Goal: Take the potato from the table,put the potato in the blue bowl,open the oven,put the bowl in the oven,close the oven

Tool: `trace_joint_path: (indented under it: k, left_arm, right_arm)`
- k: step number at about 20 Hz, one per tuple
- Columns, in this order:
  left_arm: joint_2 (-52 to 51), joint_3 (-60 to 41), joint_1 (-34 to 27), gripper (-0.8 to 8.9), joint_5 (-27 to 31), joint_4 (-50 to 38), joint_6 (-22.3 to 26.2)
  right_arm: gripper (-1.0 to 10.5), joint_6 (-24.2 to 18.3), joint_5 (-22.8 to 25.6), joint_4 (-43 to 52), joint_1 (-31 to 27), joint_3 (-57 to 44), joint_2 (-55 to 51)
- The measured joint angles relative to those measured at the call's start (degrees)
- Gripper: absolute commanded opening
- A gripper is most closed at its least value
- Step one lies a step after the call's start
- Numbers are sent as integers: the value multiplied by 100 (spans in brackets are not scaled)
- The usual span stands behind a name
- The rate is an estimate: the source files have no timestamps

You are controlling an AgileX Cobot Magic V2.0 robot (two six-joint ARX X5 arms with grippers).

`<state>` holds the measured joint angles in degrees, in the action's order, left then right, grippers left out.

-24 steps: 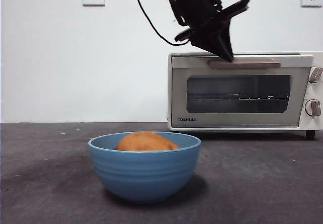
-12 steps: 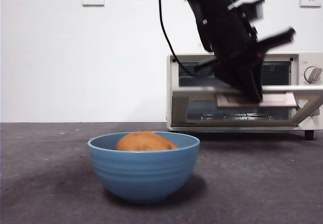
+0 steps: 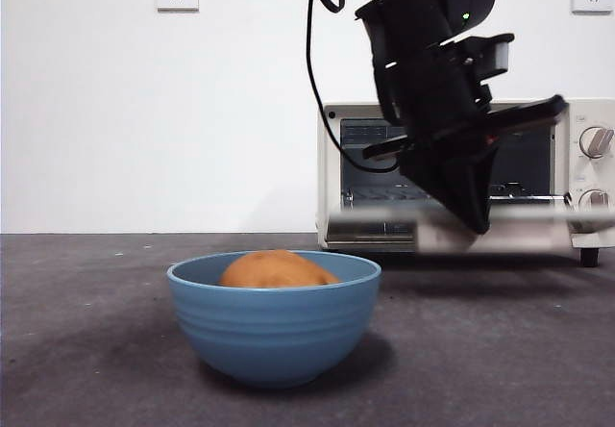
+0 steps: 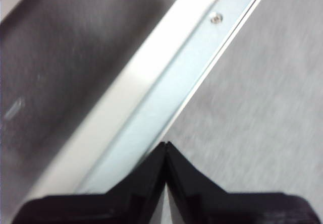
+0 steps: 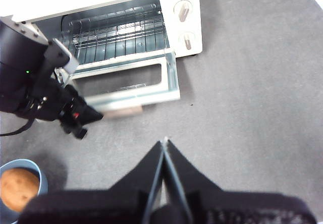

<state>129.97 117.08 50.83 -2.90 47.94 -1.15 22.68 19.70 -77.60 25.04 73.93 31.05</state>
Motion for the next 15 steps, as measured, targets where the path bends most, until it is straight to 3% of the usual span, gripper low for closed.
trace_joint_path:
  k: [5,10,15]
  left_arm:
    - [15,0,-20,-6,-649,297,339]
    - [-81,-11,76,-6,-719,975,699]
    - [-1497,-28,160,-6,-664,1565,763]
  right_arm:
    - [-11,-35,0,0,0,0,0]
    - [-11,-146,-2,0,0,0,0]
    - [-11,-151,-619,-2,2,0,37]
